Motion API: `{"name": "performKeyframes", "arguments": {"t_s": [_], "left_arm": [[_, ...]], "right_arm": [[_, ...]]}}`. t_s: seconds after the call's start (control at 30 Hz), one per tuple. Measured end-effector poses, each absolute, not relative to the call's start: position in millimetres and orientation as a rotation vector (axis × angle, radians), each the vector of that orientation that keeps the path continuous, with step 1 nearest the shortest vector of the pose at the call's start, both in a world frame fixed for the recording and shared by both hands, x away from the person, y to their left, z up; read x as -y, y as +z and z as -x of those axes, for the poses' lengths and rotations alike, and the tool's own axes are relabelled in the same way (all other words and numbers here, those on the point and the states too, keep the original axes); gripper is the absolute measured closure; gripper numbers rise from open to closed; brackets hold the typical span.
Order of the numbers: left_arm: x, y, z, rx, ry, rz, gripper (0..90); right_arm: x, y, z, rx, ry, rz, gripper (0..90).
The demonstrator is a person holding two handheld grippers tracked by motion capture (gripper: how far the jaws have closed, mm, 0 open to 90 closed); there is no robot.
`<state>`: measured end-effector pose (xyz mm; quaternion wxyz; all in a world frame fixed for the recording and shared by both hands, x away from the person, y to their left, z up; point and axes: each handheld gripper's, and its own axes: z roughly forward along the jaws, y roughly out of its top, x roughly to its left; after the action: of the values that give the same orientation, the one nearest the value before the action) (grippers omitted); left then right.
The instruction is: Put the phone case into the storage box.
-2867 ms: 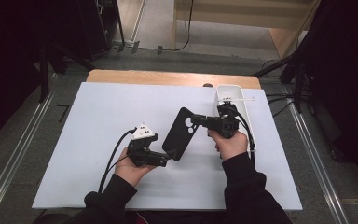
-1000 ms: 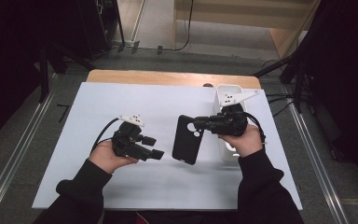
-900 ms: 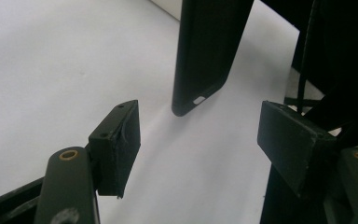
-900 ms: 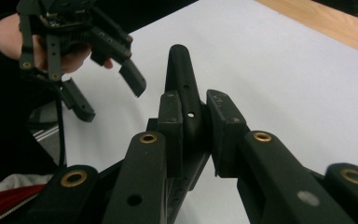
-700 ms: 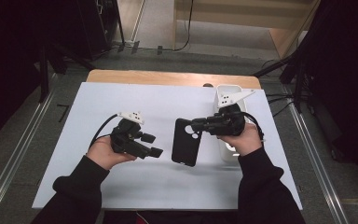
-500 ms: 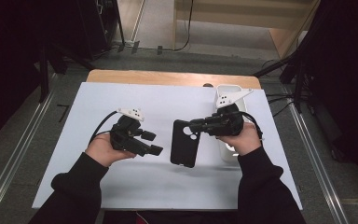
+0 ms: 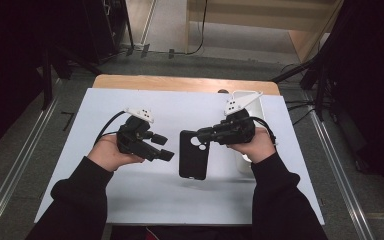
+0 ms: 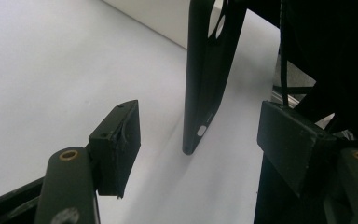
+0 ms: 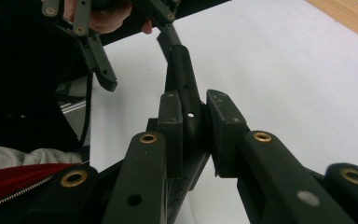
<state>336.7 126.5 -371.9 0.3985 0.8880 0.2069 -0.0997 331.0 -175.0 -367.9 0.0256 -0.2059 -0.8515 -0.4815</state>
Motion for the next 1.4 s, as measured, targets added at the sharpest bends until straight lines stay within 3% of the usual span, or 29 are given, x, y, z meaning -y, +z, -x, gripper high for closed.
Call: {"name": "performKeyframes", "arguments": {"t_s": [0.8, 0.9, 1.17, 1.4], "left_arm": [[-116, -363, -354, -0.406, -0.277, -2.250, 30.3], [-115, -363, -353, -0.400, -0.281, -2.262, 32.8], [-108, -368, -347, -0.365, -0.273, -2.354, 49.7], [-102, -372, -343, -0.358, -0.341, -2.410, 64.3]], "right_arm": [[150, -372, -337, 2.614, -1.395, 0.487, 74.9], [147, -373, -338, 2.616, -1.380, 0.472, 74.8], [139, -375, -340, 2.612, -1.340, 0.414, 74.9], [131, -379, -337, 2.607, -1.321, 0.363, 74.8]]}}
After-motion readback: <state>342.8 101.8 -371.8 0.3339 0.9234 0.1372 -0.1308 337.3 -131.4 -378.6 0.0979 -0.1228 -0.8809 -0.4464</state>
